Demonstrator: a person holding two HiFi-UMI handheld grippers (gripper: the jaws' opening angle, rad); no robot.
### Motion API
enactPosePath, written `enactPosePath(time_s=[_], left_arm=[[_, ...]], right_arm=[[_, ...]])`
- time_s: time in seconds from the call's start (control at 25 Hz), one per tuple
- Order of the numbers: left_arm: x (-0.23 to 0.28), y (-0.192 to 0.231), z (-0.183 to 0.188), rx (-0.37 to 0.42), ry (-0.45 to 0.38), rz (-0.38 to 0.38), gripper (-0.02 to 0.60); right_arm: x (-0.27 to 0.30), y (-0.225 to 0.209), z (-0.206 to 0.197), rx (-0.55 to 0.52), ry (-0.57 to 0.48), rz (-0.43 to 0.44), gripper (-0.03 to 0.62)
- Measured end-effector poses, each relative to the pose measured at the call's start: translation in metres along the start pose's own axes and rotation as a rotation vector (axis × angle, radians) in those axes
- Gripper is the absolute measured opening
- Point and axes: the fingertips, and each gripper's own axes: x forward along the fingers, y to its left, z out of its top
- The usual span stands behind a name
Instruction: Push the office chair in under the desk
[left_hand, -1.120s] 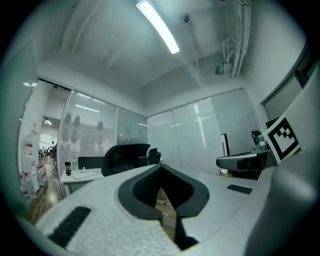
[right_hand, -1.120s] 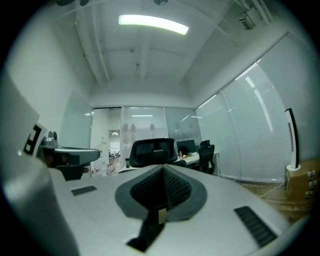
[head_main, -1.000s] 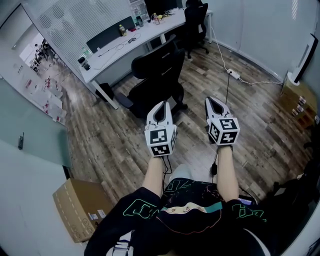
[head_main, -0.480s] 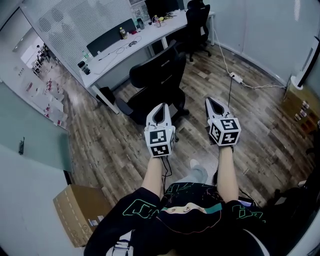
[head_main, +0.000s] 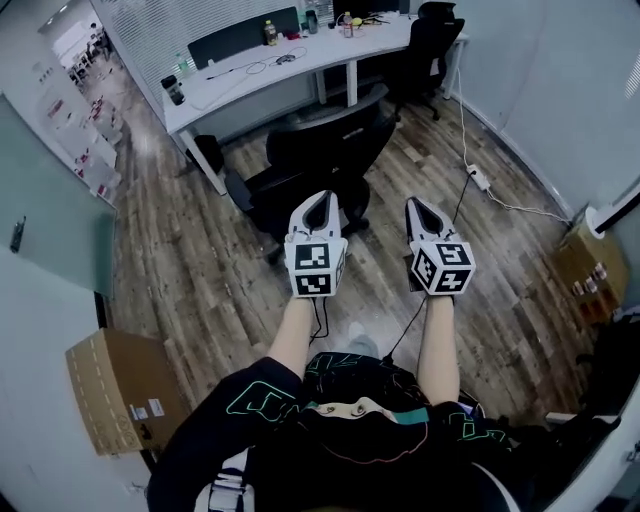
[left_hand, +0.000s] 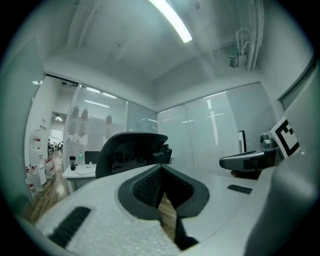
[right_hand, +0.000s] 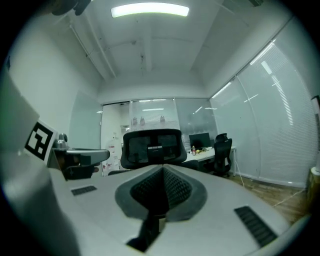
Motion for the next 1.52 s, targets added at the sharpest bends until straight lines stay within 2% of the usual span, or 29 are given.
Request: enactPosePath(time_s=[0.4,0.6,0.8,1.08,1.28,1.52], left_arm=[[0.06,0.049,-0.018,-0.012,0.043,0.108,0.009],[0.086,0.062,-0.022,0.016,0.054,0.143,0.009],[0.108,0.08,-0.046,-0.016,0.14,0.186,0.009],[0.114,0.086,-0.053,0.046,0.173,0.194,0.009],[0.113,0.082,-0.059,0.085,0.198,0.181,0.009],[0.11,0.084,-0.065,0.088,0.201,0.192,0.009]], right_arm=[[0.1,-0.008,0.002,-0.061,0.065,0.138,0.005],[0.139,-0.012,0.012,-0.104,0.07,0.197,0.005],[0.175,-0.013,0.017,-0.152,0.097,0.254,0.005],[0.204,-0.018,0.018,-0.174,0.108,0.268,0.005],[0.22,-0.025,0.011,-0.246,0.149,0.261,0.005],[0.229,-0.025,-0.001,-0.328,0.196,0.28,0.018]])
